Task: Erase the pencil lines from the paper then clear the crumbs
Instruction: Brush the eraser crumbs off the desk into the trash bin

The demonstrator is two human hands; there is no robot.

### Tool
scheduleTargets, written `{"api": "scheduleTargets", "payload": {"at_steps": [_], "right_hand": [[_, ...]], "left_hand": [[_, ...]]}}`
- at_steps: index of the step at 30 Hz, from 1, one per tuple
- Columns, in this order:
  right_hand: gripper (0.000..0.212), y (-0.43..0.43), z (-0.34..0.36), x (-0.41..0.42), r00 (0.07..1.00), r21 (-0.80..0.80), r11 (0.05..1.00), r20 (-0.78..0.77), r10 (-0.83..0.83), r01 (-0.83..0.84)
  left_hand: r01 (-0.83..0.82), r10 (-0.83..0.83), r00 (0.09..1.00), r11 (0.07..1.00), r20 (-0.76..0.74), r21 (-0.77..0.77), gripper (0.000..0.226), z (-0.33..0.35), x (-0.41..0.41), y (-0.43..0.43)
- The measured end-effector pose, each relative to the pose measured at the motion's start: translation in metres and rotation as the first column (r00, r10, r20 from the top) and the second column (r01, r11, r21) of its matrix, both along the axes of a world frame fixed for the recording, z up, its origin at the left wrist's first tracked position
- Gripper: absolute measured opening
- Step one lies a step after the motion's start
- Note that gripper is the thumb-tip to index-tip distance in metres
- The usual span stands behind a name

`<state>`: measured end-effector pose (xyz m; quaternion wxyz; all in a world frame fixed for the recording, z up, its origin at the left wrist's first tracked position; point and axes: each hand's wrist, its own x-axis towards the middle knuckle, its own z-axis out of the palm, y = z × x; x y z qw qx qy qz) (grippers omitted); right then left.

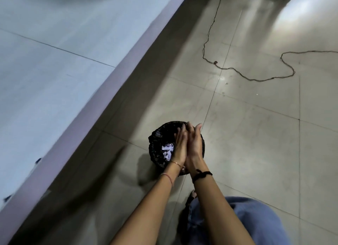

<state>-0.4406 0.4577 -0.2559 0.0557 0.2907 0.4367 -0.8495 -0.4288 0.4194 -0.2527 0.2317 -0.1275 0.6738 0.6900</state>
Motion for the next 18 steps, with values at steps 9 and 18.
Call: {"api": "scheduleTargets", "payload": {"at_steps": [9, 18], "right_hand": [[0.01, -0.006, 0.107, 0.02, 0.978, 0.465, 0.882, -0.209, 0.021, 0.081], [0.007, -0.072, 0.24, 0.06, 0.815, 0.486, 0.869, -0.539, 0.212, 0.095]], "left_hand": [[-0.268, 0.293, 0.943, 0.95, -0.158, 0.162, 0.017, 0.098, 0.003, -0.031], [-0.447, 0.469, 0.668, 0.873, -0.578, 0.192, 0.017, 0.243, 0.064, -0.099]]}}
